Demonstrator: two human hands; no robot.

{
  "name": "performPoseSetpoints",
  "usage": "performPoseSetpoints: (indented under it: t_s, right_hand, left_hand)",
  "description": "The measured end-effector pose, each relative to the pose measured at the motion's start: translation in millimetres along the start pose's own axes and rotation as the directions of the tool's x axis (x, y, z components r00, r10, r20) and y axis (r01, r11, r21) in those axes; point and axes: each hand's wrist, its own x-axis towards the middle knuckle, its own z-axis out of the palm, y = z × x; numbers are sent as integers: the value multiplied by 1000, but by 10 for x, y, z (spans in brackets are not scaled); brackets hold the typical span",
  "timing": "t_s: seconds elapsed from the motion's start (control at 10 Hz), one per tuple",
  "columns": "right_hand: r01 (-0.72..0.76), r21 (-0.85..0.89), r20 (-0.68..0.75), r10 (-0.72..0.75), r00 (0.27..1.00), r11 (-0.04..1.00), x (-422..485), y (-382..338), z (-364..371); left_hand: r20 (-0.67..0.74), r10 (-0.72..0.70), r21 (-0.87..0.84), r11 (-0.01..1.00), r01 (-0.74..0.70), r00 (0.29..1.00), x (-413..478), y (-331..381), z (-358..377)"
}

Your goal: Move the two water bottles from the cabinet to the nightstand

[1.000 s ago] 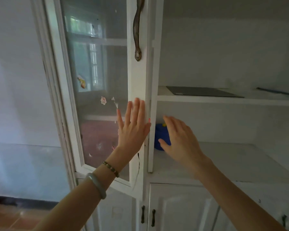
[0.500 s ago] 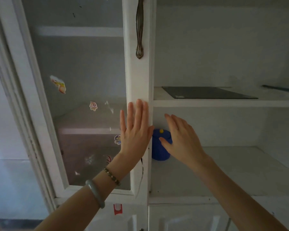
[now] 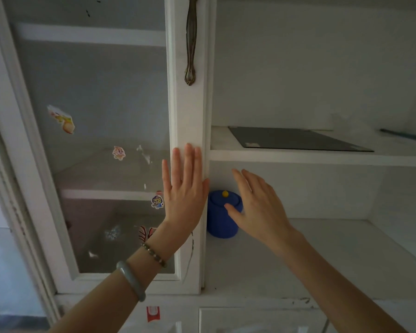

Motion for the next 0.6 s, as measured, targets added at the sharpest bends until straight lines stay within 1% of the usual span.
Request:
performPoseSetpoints:
  t_s: [0.2,0.4,0.5,0.6]
  right_hand:
    - [22,21,7,-22,1000,1000,-16,101,13]
    - [80,28,11,-80,997,996,-11,155,-42]
    - [110,20,-16,-110,994,994,-13,152,-136]
    - [124,41,-28,-123,992,991,-28,109,-164]
  left_hand:
    - [19,-9,61,998,8,1000,-5,21,-39]
    - [113,-16,179,984,-4,993,-9,9,-120]
    - [173,4,263,964,-50,985,8,-14,-263]
    - [219,49,302,946,-116,974,-35,-4,-434]
